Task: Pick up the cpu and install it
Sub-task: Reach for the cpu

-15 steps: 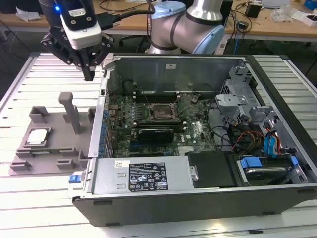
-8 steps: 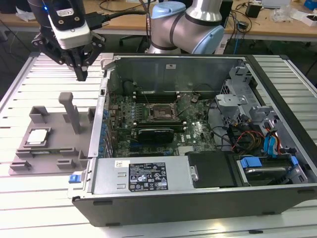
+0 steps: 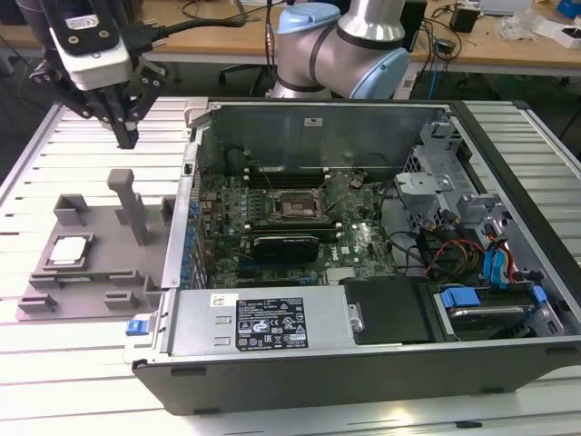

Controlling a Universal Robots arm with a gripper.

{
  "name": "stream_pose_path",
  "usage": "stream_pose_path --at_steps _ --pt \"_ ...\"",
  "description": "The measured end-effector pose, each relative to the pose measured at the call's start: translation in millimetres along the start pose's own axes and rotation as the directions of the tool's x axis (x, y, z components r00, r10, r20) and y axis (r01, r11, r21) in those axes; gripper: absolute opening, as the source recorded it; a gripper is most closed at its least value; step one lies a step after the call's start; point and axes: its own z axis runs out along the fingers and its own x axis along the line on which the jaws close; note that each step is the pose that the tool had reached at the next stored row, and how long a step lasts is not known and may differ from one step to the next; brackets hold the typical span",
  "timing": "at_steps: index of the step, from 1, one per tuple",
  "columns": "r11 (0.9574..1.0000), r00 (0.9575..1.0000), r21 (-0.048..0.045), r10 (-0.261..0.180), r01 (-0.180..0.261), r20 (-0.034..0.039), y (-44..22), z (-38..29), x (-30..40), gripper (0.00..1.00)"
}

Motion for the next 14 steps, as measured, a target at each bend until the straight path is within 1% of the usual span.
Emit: stream_pose_path --at_steps 2,7,9,13,14 --pt "1.0000 1.0000 0.0000 0.000 0.000 0.0001 -0.5 -0.1 6.8 0.11" --pt "1.0000 1.0000 0.0000 0.000 0.000 0.0000 -0.9 -0.1 12.8 0.11" --pt "1.0000 1.0000 0.0001 0.000 0.000 -0.0001 -1.3 -0.3 18.5 0.11" --pt "1.0000 1.0000 0.0000 0.000 0.000 0.0000 -1.8 -0.4 24.5 0.11" --pt "1.0000 1.0000 0.0000 0.000 0.000 0.0000 -2.0 -0.4 27.1 0.11"
